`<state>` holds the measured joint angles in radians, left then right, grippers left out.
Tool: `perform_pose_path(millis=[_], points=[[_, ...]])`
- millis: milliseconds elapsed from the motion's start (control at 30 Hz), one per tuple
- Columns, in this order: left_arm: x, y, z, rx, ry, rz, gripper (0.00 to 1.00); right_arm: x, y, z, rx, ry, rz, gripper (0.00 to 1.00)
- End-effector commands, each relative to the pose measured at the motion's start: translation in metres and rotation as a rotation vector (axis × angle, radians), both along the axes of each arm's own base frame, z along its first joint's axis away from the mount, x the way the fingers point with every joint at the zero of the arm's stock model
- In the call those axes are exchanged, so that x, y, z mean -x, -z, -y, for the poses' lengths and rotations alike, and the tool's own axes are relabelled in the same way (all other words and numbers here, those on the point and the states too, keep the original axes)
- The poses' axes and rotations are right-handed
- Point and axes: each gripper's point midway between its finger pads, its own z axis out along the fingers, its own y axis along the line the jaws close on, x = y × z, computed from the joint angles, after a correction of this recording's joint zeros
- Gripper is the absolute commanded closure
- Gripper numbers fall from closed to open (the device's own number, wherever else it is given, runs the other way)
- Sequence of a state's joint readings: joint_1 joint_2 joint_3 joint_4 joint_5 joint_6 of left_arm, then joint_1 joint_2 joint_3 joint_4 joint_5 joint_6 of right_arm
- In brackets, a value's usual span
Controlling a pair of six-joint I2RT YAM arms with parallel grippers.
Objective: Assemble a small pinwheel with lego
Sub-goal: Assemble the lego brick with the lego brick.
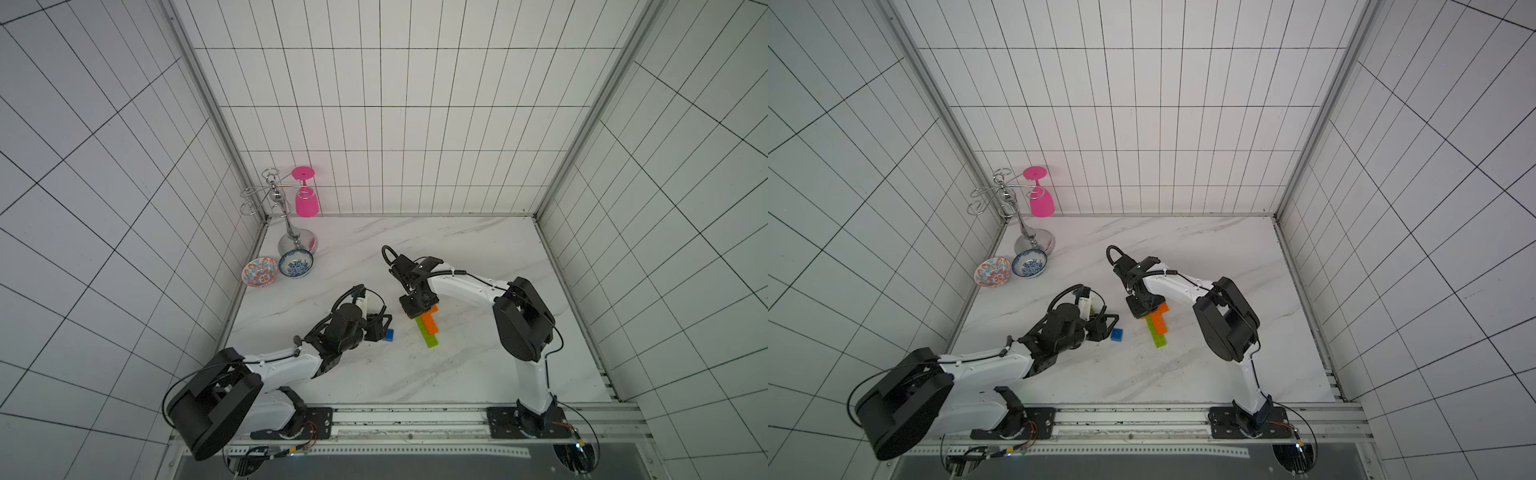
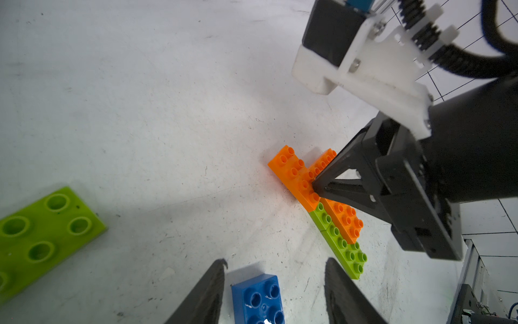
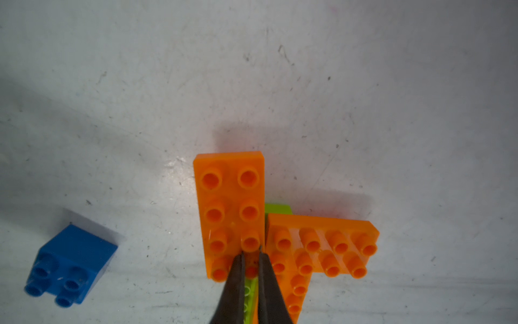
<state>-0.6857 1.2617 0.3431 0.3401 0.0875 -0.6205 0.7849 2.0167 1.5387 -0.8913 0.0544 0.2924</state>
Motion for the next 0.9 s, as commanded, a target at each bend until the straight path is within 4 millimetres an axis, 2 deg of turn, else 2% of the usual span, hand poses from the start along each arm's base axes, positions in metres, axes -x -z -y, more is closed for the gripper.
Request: perform_pose_path(millis=[0,367,867], points=[[-0.004,-0.007,0.004,0.020,0.000,0.020,0.41,0.005,0.005,0.014,0.031,0.037,-0.010,0.91],[-0.004,-0.008,0.003,0.020,-0.007,0.023,0.41,0.009,0.018,0.017,0.046,0.042,-0.042,0.91],[-0.004,-0.007,0.001,0.013,-0.012,0.021,0.41,0.018,0.012,0.020,0.038,0.042,-0.042,0.92]])
